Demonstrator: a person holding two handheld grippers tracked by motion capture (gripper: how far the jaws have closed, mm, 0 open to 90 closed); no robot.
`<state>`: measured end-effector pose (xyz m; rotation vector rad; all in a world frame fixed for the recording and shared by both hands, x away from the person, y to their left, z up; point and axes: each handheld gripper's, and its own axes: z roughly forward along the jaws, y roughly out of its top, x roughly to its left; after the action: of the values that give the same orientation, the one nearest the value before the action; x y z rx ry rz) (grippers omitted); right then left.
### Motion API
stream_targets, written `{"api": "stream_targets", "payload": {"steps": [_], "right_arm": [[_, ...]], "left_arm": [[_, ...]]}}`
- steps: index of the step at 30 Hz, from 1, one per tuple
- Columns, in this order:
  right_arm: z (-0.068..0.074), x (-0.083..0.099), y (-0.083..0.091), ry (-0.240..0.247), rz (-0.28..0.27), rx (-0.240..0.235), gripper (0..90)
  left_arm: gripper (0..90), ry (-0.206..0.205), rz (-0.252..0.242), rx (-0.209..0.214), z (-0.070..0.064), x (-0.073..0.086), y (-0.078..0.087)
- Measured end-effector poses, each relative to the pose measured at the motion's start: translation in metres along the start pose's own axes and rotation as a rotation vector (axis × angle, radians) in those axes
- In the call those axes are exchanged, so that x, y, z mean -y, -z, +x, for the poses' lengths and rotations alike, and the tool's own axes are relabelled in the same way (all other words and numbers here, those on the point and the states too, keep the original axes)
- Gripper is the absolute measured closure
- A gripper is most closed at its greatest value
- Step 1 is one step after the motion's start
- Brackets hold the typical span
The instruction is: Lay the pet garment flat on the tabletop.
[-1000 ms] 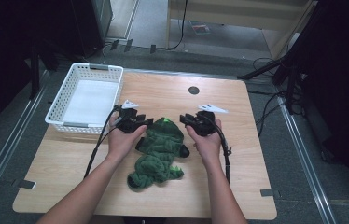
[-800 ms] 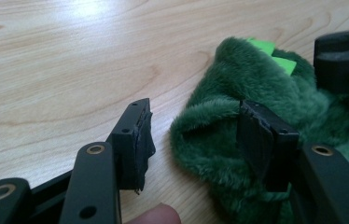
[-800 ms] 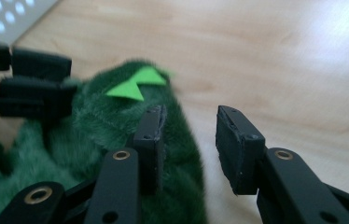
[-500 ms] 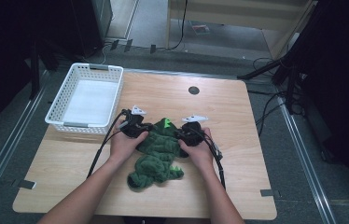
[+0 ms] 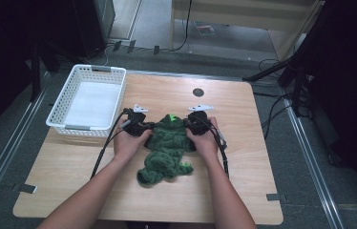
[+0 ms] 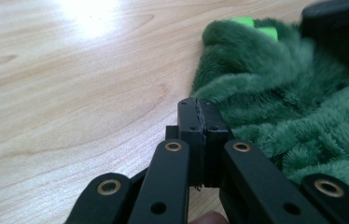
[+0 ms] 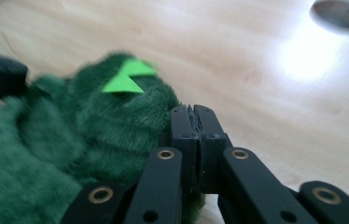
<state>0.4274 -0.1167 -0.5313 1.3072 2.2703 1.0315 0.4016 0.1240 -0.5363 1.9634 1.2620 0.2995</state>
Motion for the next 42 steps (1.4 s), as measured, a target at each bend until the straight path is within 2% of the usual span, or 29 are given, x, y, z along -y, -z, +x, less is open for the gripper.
{"api": "stream_targets", "payload": {"steps": [1, 3, 5, 6, 8, 10, 11, 12, 13, 14, 15, 16, 17, 18, 19, 23, 24, 25, 27, 28, 29, 30, 31, 32, 35, 36, 38, 41, 42], "right_arm": [[0.000, 0.000, 0.000, 0.000, 0.000, 0.000, 84.0], [-0.001, 0.002, -0.001, -0.011, 0.015, -0.011, 74.1], [-0.003, -0.001, 0.010, -0.061, -0.051, -0.018, 67.7], [-0.004, -0.003, 0.015, -0.086, -0.079, -0.010, 66.7], [-0.004, -0.005, 0.019, -0.108, -0.102, -0.008, 66.1], [-0.003, -0.008, 0.022, -0.116, -0.106, -0.012, 64.2], [0.000, -0.006, 0.016, -0.083, -0.050, -0.006, 63.4], [0.000, -0.006, 0.016, -0.083, -0.050, -0.006, 63.4], [0.000, -0.001, 0.008, -0.081, 0.000, -0.016, 63.9], [0.000, -0.001, 0.008, -0.081, 0.000, -0.016, 63.9], [-0.001, 0.004, 0.004, -0.075, 0.015, -0.006, 70.1], [-0.001, 0.004, 0.004, -0.075, 0.015, -0.006, 70.1], [-0.001, 0.006, 0.002, -0.077, 0.018, -0.006, 73.5], [-0.001, 0.011, 0.001, -0.067, 0.012, -0.004, 83.4], [0.000, 0.012, 0.001, -0.059, 0.010, -0.005, 85.3], [0.003, 0.014, 0.000, -0.025, -0.005, 0.012, 86.7], [0.003, 0.014, 0.000, -0.029, -0.007, 0.013, 84.6], [0.002, 0.014, 0.001, -0.031, -0.009, 0.014, 79.8], [0.002, 0.013, 0.009, -0.055, -0.051, 0.017, 67.8], [0.002, 0.013, 0.017, -0.069, -0.084, -0.008, 65.0], [0.002, 0.014, 0.027, -0.084, -0.124, -0.038, 62.9], [0.002, 0.014, 0.027, -0.084, -0.124, -0.038, 62.9], [0.005, 0.018, 0.045, -0.092, -0.172, -0.064, 60.8], [0.008, 0.022, 0.054, -0.092, -0.185, -0.060, 59.6], [0.016, 0.031, 0.071, -0.094, -0.195, -0.061, 56.2], [0.025, 0.043, 0.086, -0.100, -0.219, -0.069, 54.2], [0.031, 0.052, 0.094, -0.125, -0.235, -0.066, 54.2], [0.042, 0.062, 0.092, -0.102, -0.170, -0.066, 52.6], [0.045, 0.066, 0.088, -0.094, -0.144, -0.068, 53.8]], "left_arm": [[89.9, 0.013, -0.003, 0.011, 0.001, 0.000, 0.000], [79.1, 0.051, -0.025, 0.024, 0.003, -0.001, 0.000], [61.9, 0.091, -0.042, 0.027, 0.004, -0.002, -0.001], [55.2, 0.128, -0.050, 0.007, 0.005, -0.003, -0.003], [48.0, 0.142, -0.052, 0.002, 0.005, -0.004, -0.005], [47.5, 0.146, -0.038, -0.021, 0.002, -0.005, -0.009], [49.9, 0.135, -0.022, -0.030, 0.001, -0.005, -0.011], [49.9, 0.127, -0.023, -0.037, 0.000, -0.006, -0.013], [55.4, 0.115, -0.023, -0.047, -0.002, -0.006, -0.014], [55.4, 0.106, -0.016, -0.051, -0.002, -0.007, -0.015], [63.4, 0.099, -0.012, -0.055, -0.003, -0.008, -0.015], [63.4, 0.082, -0.003, -0.061, -0.003, -0.009, -0.016], [69.0, 0.061, 0.013, -0.069, -0.004, -0.010, -0.016], [86.9, 0.035, 0.025, -0.073, -0.005, -0.010, -0.017], [89.7, 0.035, 0.025, -0.073, -0.005, -0.010, -0.017], [90.0, 0.031, 0.027, -0.087, -0.001, -0.013, -0.019], [89.2, 0.053, 0.033, -0.080, 0.002, -0.015, -0.018], [83.8, 0.069, 0.027, -0.076, 0.003, -0.015, -0.017], [58.9, 0.081, 0.013, -0.067, 0.005, -0.015, -0.015], [51.1, 0.109, -0.025, -0.019, 0.007, -0.011, -0.005], [46.8, 0.109, -0.025, -0.019, 0.007, -0.011, -0.005], [46.8, 0.115, -0.045, -0.008, 0.005, -0.008, 0.002], [42.7, 0.104, -0.062, -0.004, 0.003, -0.003, 0.009], [42.0, 0.093, -0.068, 0.006, 0.000, 0.002, 0.015], [41.1, 0.058, -0.059, 0.032, -0.012, 0.022, 0.029], [40.9, 0.056, -0.058, 0.040, -0.015, 0.027, 0.031], [42.7, 0.047, -0.048, 0.056, -0.019, 0.035, 0.034], [63.9, 0.018, -0.037, 0.063, -0.026, 0.043, 0.034], [75.6, 0.014, -0.040, 0.064, -0.029, 0.045, 0.034]]}}
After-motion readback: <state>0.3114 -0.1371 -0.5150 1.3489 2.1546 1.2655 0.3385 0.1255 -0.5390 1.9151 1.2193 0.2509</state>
